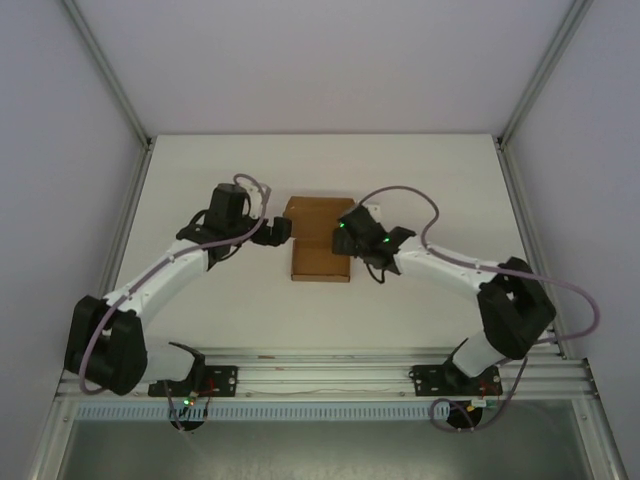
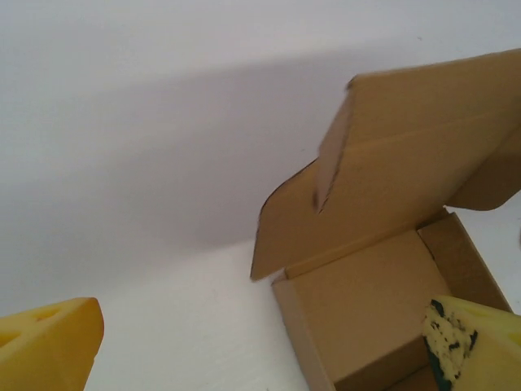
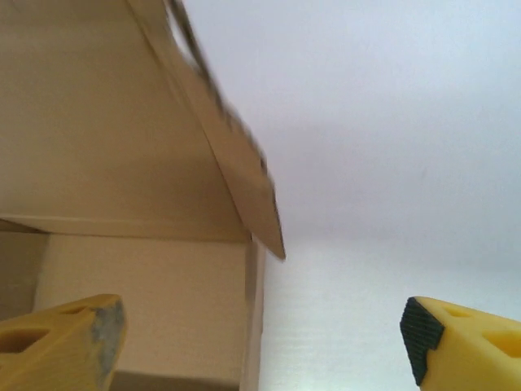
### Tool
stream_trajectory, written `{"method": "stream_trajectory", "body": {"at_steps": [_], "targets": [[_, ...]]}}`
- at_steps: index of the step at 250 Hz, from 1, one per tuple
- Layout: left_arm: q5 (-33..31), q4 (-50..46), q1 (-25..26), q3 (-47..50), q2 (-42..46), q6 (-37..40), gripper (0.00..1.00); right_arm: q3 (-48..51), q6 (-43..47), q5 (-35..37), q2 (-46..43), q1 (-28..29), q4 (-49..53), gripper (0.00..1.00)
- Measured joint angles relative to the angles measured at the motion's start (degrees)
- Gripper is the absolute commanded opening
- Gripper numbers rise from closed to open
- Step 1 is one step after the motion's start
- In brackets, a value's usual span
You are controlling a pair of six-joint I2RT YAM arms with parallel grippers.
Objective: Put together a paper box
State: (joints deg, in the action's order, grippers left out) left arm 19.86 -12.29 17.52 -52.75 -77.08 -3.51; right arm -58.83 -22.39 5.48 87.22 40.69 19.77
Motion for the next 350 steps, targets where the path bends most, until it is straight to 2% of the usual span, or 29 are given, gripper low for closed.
{"method": "stream_trajectory", "body": {"at_steps": [34, 69, 88, 103, 131, 152, 163, 175, 188, 201, 235, 258, 280, 312, 350], "targets": [[2.0, -3.4, 0.0, -9.9, -7.9, 5.9, 1.0, -6.0, 12.0, -9.6, 0.8, -7.3, 0.4, 0.9], [5.0, -7.0, -0.1, -16.7, -14.8, 13.1, 0.97, -16.5, 22.0, -15.6, 7.5, -10.0, 4.6, 0.76], [6.2, -10.1, -0.1, -19.3, -18.3, 16.0, 0.89, -22.4, 25.9, -18.2, 12.5, -10.4, 7.8, 0.66], [7.2, -12.0, -0.1, -20.7, -20.3, 18.1, 0.75, -25.5, 27.6, -20.1, 15.7, -10.8, 10.1, 0.56], [8.0, -14.4, -0.1, -22.2, -22.1, 19.7, 0.47, -27.0, 29.8, -21.6, 18.4, -11.8, 13.4, 0.46], [8.4, -15.4, -0.1, -23.0, -22.6, 21.3, 0.35, -27.0, 30.2, -21.9, 18.4, -12.4, 15.2, 0.39], [8.7, -15.5, -0.1, -23.1, -22.6, 21.6, 0.34, -27.0, 30.5, -21.9, 18.3, -12.4, 15.4, 0.37], [9.1, -15.5, -0.1, -23.1, -22.5, 21.7, 0.34, -27.0, 30.8, -21.9, 18.3, -12.4, 15.5, 0.27], [9.6, -15.5, -0.1, -23.1, -22.5, 21.8, 0.34, -26.9, 31.2, -22.1, 18.1, -12.4, 15.5, 0.23], [9.8, -15.5, -0.1, -23.1, -22.5, 21.9, 0.31, -26.6, 31.3, -22.1, 17.8, -12.3, 15.4, 0.14], [9.9, -15.5, -0.1, -23.1, -22.3, 21.9, 0.32, -26.0, 32.0, -22.5, 16.6, -12.4, 15.4, 0.03], [9.7, -15.4, -0.1, -23.1, -22.3, 21.9, 0.31, -25.5, 33.3, -23.6, 15.6, -12.4, 15.4, 0.0], [9.5, -15.4, -0.1, -22.9, -22.3, 22.1, 0.25, -24.5, 34.8, -24.3, 14.6, -12.4, 15.4, 0.0], [9.5, -15.4, -0.1, -22.4, -22.0, 22.9, 0.0, -24.2, 36.0, -24.7, 14.2, -12.4, 15.4, 0.0], [8.6, -15.2, 0.0, -21.9, -20.4, 20.6, 0.0, -23.5, 34.7, -24.7, 13.9, -12.3, 14.3, 0.0]]}}
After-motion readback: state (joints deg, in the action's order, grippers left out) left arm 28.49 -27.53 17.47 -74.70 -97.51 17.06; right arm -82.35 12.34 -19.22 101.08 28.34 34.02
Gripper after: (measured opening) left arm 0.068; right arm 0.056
